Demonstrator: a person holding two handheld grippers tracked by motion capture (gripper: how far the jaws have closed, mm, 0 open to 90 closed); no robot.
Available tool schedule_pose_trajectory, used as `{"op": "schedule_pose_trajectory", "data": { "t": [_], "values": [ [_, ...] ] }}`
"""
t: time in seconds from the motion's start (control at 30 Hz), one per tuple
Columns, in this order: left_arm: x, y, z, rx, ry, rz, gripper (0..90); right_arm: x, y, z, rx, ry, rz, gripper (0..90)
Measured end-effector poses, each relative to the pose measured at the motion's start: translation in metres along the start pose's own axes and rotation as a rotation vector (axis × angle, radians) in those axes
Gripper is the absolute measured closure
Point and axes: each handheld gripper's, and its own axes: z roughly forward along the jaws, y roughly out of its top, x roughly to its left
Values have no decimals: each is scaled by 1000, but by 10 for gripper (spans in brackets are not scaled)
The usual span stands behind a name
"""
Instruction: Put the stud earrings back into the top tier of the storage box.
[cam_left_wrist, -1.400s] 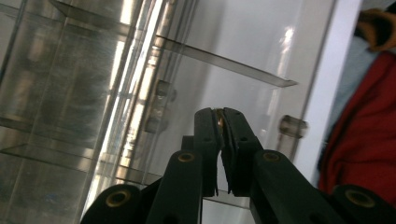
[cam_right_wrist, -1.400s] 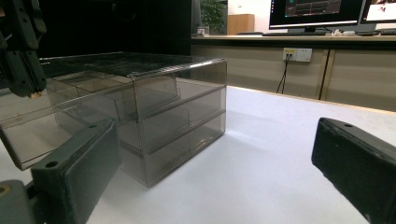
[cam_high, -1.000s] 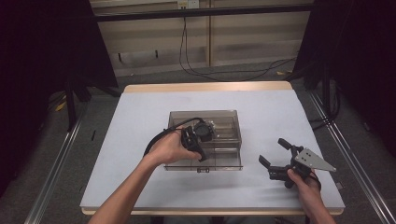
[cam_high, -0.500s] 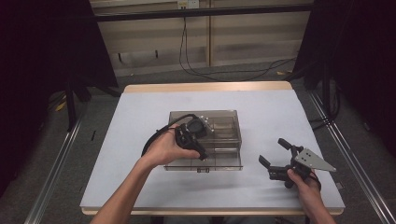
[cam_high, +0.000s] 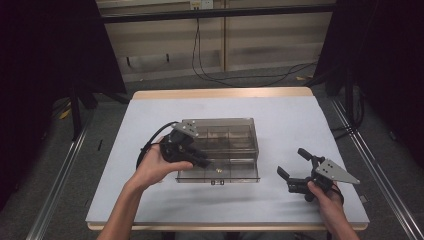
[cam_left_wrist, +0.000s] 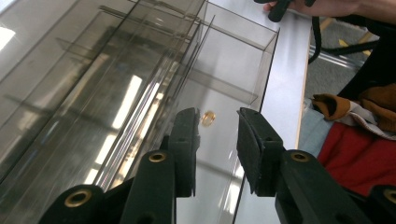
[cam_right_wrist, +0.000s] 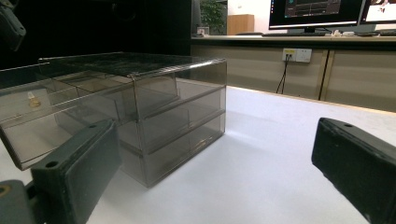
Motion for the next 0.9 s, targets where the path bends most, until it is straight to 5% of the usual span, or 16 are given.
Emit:
{"op": "schedule_pose_trajectory", "data": {
  "t": [0.33,0.47,0.5,0.67,0.9],
  "values": [
    [8,-43,-28,-167,55,-80,616,0,0,0,0,2,2,5],
    [14,-52,-37,-163,87,-115,587,0,0,0,1,3,2,5],
    [19,-59,-42,-161,111,-167,514,0,0,0,0,2,2,5],
    [26,-74,-51,-147,140,-198,505,0,0,0,1,4,2,5],
    [35,-103,-57,-49,201,-236,552,0,0,0,0,1,0,5]
  ]
}}
